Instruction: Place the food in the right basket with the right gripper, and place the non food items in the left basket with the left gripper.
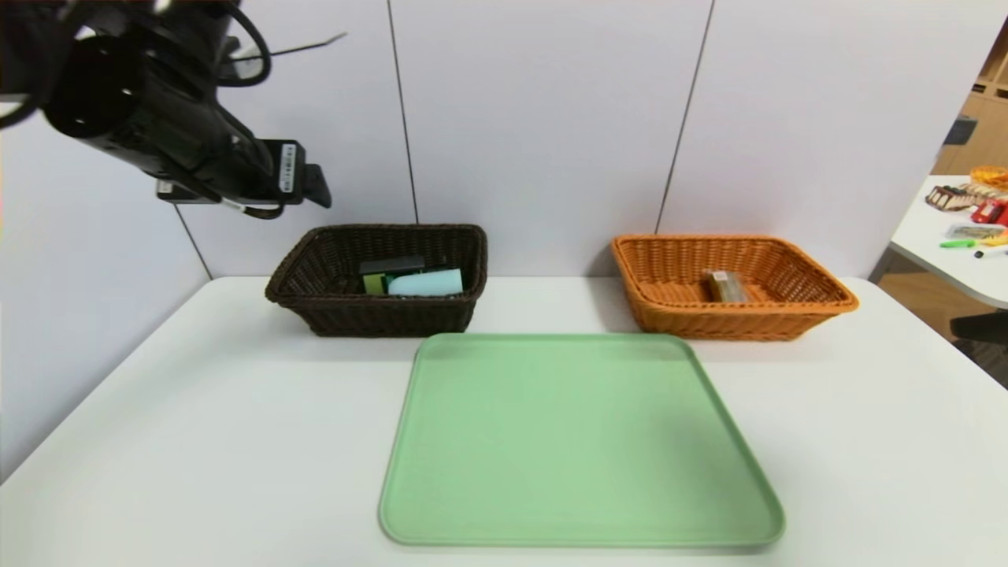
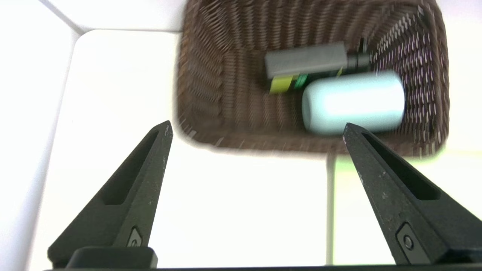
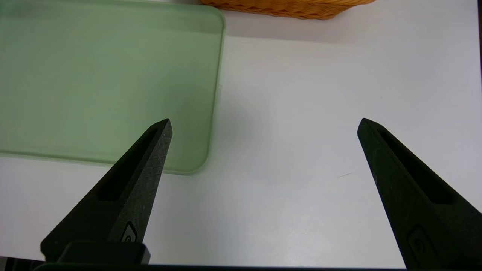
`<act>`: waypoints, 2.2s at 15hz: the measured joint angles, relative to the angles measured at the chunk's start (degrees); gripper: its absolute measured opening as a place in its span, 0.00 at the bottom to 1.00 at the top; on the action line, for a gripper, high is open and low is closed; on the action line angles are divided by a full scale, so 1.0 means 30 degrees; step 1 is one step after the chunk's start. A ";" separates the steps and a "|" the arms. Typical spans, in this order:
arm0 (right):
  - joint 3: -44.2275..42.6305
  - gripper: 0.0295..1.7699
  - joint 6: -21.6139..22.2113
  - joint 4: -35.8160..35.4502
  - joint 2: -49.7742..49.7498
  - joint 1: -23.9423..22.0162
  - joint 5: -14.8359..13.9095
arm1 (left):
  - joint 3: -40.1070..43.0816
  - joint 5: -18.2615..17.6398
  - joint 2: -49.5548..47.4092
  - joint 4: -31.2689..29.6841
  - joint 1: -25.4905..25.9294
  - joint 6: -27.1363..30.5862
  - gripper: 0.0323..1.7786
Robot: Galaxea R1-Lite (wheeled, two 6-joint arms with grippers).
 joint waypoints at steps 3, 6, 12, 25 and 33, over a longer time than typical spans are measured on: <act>0.0695 0.96 -0.0638 -0.0053 -0.0691 0.0041 0.0069 | 0.1751 -0.0219 -0.3344 0.0829 -0.0118 0.0801 0.92; 0.1642 0.96 -0.0971 -0.0069 -0.1654 0.0297 0.0126 | 0.5209 -0.0195 -0.6965 0.0890 -0.0110 0.0975 0.94; 0.3978 0.96 -0.0951 -0.0069 -0.3832 -0.0183 -0.0211 | 1.1557 -0.0321 -1.3572 -0.0764 0.2353 0.0735 0.94; 0.7388 0.96 -0.1239 0.0028 -1.1544 -0.2101 -0.0325 | 2.1967 -0.1784 -2.4974 -0.5567 0.6530 0.0691 0.95; 0.8773 0.96 -0.1504 0.1158 -1.5905 -0.2528 -0.0211 | 2.5312 -0.2397 -2.9676 -0.6339 0.6542 0.1792 0.95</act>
